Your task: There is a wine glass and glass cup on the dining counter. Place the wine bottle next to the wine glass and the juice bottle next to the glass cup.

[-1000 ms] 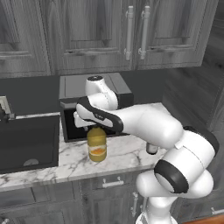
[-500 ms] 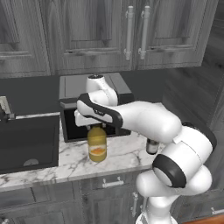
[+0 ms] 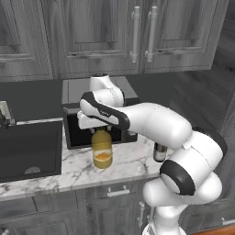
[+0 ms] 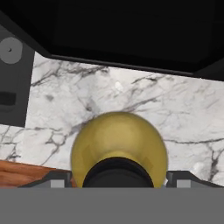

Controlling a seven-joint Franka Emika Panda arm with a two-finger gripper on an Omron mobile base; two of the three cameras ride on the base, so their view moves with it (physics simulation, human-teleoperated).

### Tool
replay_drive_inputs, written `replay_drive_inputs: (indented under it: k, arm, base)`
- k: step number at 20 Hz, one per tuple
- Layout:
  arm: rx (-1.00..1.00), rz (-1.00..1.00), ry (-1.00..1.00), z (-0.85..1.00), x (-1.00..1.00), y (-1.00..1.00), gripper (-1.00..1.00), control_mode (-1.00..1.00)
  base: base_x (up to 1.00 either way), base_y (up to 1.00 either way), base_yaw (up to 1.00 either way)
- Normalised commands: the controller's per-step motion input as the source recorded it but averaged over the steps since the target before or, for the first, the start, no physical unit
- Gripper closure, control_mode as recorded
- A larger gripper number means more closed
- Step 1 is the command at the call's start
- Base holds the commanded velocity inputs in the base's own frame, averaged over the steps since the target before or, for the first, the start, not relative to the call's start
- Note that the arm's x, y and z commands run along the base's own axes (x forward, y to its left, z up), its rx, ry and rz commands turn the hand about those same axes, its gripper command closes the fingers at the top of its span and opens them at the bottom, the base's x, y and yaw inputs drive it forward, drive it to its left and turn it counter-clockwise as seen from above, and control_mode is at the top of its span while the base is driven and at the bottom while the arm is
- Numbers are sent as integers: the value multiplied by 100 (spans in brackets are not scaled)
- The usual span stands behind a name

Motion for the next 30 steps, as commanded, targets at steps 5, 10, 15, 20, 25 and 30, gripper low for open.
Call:
replay_drive_inputs:
  k: [5,10,15,20,25,30]
  arm:
    - [0,0,-9,45,-26,0,100,-100]
    - [0,0,-11,38,-24,0,100,-100]
    - [0,0,-1,30,-26,0,100,-100]
    - [1,0,0,31,-21,0,100,-100]
    - [2,0,0,32,-22,0,100,-100]
    - [0,-1,0,5,-3,0,100,100]
  base:
    - [0,0,0]
    - [0,0,0]
    - [0,0,0]
    - [0,0,0]
    - [0,0,0]
    - [0,0,0]
